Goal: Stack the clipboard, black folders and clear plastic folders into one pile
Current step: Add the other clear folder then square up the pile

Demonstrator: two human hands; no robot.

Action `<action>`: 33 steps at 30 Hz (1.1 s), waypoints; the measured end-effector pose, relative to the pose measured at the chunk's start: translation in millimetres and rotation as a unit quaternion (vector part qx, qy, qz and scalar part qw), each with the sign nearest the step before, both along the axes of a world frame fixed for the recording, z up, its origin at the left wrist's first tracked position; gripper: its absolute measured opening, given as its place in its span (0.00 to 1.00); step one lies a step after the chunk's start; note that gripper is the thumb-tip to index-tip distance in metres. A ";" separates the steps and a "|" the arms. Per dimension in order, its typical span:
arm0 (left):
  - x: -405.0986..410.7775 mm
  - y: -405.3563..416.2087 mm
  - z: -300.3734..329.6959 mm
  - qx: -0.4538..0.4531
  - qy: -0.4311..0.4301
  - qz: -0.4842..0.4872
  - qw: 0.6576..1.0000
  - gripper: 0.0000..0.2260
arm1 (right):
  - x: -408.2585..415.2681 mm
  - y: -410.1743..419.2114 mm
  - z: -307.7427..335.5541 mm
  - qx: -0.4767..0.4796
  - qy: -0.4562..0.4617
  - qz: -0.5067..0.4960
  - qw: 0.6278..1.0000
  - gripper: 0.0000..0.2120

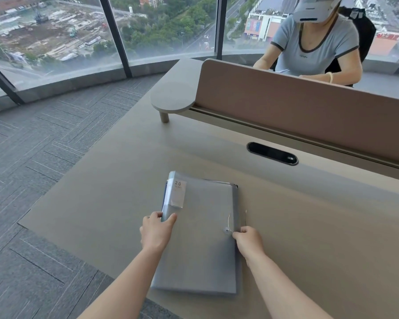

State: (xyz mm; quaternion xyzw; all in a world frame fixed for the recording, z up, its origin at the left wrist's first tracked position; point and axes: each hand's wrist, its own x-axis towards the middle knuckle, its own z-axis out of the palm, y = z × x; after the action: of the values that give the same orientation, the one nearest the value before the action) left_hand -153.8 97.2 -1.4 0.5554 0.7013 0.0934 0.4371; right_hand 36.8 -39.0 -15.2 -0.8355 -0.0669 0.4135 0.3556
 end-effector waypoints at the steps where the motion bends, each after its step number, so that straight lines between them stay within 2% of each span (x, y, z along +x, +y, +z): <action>1: -1.4 -1.5 -3.2 0.000 -0.014 0.000 1.000 0.24 | -0.6 1.3 0.0 -0.001 -0.002 0.000 1.000 0.07; 5: -3.0 -7.4 -5.3 0.010 -0.025 0.004 1.000 0.24 | -1.0 3.5 4.8 0.005 0.007 -0.014 1.000 0.04; 6: -2.3 -8.2 -2.9 0.012 -0.022 0.005 1.000 0.23 | -0.2 3.1 6.6 0.005 0.005 -0.026 1.000 0.08; 8: -2.4 -6.6 -3.5 0.011 -0.024 0.006 1.000 0.15 | 3.2 1.9 4.7 0.017 0.013 -0.043 0.999 0.15; 10: -3.8 -4.2 -4.2 0.010 -0.028 0.003 1.000 0.10 | 5.1 2.5 2.5 0.021 0.027 -0.044 0.998 0.13; 12: -5.8 -2.4 -6.8 0.000 -0.030 -0.001 1.000 0.15 | 2.4 3.5 6.4 0.026 0.038 -0.042 0.998 0.04; 13: -5.7 -1.8 -6.9 -0.005 -0.029 -0.001 1.000 0.18 | 2.2 4.2 6.7 0.028 0.038 -0.047 0.998 0.06; 16: -4.2 0.4 -9.6 -0.030 -0.024 0.008 0.999 0.24 | 4.1 6.0 1.8 0.028 0.040 -0.074 0.996 0.20; 18: -3.7 2.4 -9.9 -0.042 -0.029 0.014 0.999 0.22 | 7.4 6.7 -1.8 0.020 0.054 -0.078 0.995 0.21; 24: -4.7 16.4 -9.8 -0.099 -0.057 0.038 0.993 0.23 | 7.2 18.3 -1.8 0.001 0.096 -0.070 0.993 0.04; 28: -4.5 22.0 -13.4 -0.153 -0.087 0.050 0.983 0.28 | 7.3 20.6 1.0 -0.012 0.082 -0.066 0.994 0.15; 29: -4.3 23.3 -14.5 -0.163 -0.090 0.052 0.981 0.30 | 6.5 20.7 4.2 -0.025 0.073 -0.068 0.995 0.15; 30: -4.0 24.6 -14.4 -0.172 -0.093 0.050 0.979 0.32 | 8.0 20.1 4.1 -0.029 0.073 -0.076 0.994 0.12; 31: -4.3 26.4 -16.1 -0.181 -0.098 0.047 0.978 0.34 | 7.8 19.0 4.5 -0.028 0.073 -0.080 0.994 0.03; 33: -4.7 29.0 -17.9 -0.194 -0.102 0.039 0.975 0.36 | 12.3 17.7 -4.2 -0.017 0.066 -0.082 0.994 0.21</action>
State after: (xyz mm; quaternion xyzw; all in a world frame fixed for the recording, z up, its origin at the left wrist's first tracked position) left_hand -158.5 126.3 -19.3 0.4202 0.6784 0.0291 0.6019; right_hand 49.1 -21.3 -19.4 -0.8149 0.0327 0.4379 0.3782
